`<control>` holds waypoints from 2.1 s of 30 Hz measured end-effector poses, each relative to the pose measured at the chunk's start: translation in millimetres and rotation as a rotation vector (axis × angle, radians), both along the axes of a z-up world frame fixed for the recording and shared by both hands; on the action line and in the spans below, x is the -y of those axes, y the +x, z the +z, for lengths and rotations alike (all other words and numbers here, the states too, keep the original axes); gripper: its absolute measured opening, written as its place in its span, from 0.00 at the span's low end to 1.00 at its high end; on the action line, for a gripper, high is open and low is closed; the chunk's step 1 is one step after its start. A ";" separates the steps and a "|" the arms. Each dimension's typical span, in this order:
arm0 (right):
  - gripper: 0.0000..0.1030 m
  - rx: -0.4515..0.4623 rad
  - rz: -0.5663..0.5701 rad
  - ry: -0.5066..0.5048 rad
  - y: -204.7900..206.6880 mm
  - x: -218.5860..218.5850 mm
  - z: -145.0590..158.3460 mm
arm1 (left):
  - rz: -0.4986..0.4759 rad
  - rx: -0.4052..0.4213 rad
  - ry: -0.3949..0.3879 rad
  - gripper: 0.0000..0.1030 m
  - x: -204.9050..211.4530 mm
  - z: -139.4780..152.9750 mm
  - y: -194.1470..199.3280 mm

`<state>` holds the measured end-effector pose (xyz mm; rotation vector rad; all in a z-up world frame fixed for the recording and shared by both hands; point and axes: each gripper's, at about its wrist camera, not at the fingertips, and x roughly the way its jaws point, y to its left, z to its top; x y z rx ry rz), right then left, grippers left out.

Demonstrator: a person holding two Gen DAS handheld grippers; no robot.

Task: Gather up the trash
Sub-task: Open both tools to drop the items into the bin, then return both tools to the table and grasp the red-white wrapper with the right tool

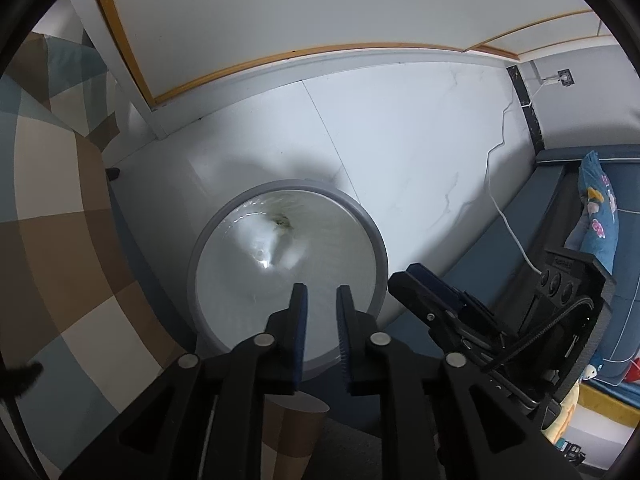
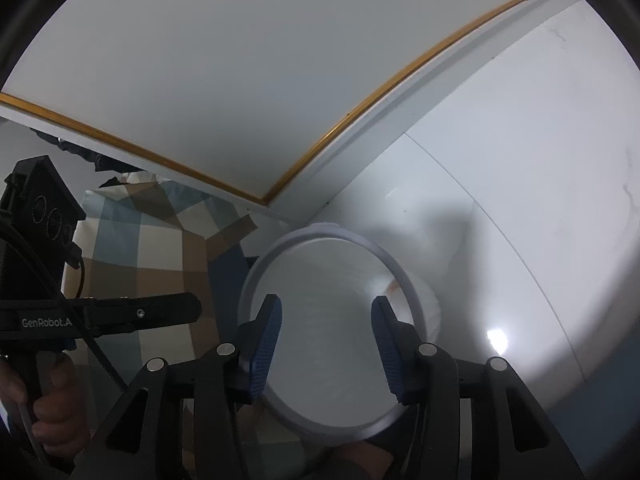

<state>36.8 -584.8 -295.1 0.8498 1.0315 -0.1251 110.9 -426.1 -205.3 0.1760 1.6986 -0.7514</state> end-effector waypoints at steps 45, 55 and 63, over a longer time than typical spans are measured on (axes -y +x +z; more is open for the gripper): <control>0.90 0.580 0.121 -0.489 -20.5 -158.4 356.1 | 0.575 0.903 -0.121 0.83 -288.3 250.1 -35.9; 0.90 0.610 0.309 -0.466 3.2 -277.1 335.8 | 0.726 0.971 -0.067 0.83 -379.5 245.4 -46.4; 0.90 0.568 0.437 -0.480 24.5 -351.3 298.5 | 0.810 0.947 -0.022 0.83 -431.5 219.0 -50.6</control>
